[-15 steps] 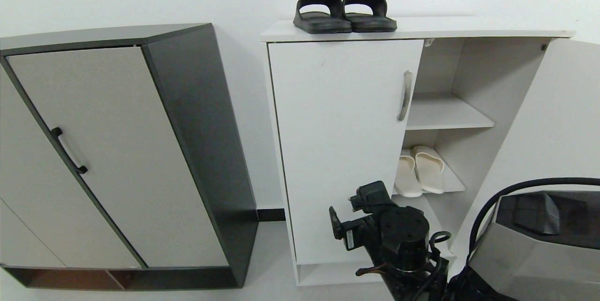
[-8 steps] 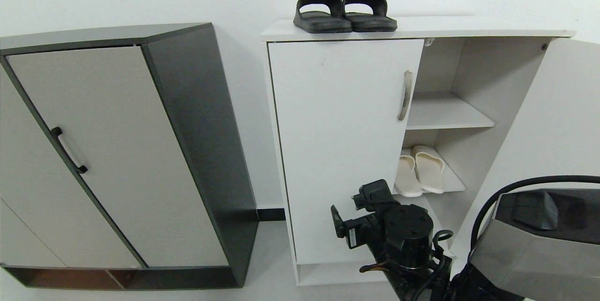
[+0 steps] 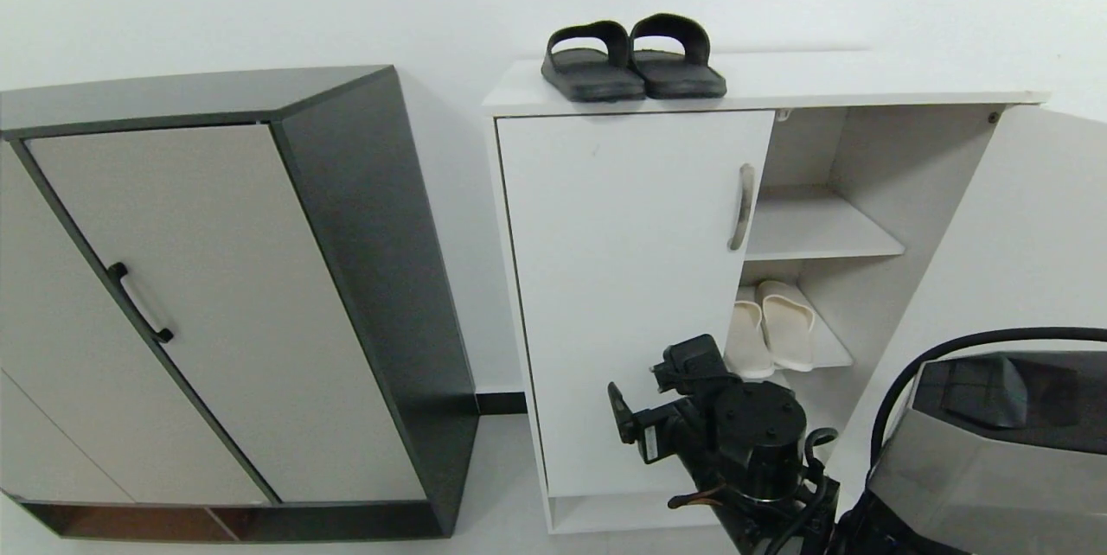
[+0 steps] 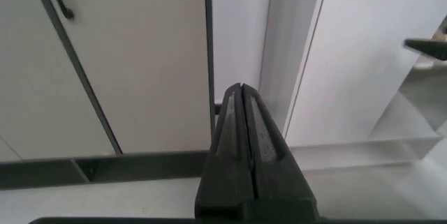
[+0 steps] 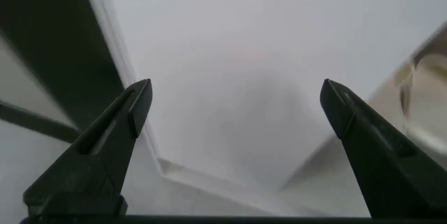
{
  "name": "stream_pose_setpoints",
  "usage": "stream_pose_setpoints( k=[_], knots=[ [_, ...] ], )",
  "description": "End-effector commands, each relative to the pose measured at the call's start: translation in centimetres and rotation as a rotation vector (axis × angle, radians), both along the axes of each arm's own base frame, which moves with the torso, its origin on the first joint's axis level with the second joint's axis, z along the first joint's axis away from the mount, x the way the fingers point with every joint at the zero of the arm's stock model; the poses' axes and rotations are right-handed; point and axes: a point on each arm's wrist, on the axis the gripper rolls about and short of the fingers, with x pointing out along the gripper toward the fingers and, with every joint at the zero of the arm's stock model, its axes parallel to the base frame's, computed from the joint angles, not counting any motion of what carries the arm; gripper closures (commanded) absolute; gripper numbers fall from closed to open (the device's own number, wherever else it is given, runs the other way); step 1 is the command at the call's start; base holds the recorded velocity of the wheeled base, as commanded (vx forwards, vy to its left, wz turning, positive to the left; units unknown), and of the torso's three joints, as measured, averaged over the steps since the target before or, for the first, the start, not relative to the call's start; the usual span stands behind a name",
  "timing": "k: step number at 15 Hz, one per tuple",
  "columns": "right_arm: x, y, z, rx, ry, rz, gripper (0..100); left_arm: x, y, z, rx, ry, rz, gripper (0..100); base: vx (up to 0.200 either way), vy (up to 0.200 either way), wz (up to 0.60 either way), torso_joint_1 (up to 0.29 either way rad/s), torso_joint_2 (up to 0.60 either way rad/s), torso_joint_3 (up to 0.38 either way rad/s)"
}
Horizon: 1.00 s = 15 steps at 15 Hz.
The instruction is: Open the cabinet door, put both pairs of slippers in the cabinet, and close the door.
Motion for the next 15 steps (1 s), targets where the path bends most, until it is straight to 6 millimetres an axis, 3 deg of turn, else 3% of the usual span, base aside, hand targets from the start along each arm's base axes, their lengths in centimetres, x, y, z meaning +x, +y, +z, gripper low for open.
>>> stream_pose_setpoints(
  k=[1,15],
  knots=[
    [0.05,0.02,-0.33,-0.009,0.008,0.002,0,0.00,0.00,-0.02,0.000,0.001,0.000,100,0.000,0.000,0.00,0.022,-0.52,-0.359],
    [0.28,0.10,-0.80,-0.022,0.016,0.018,0,0.00,0.00,-0.02,0.001,0.001,-0.002,100,0.000,0.000,0.00,0.148,-0.48,-0.327]
  ],
)
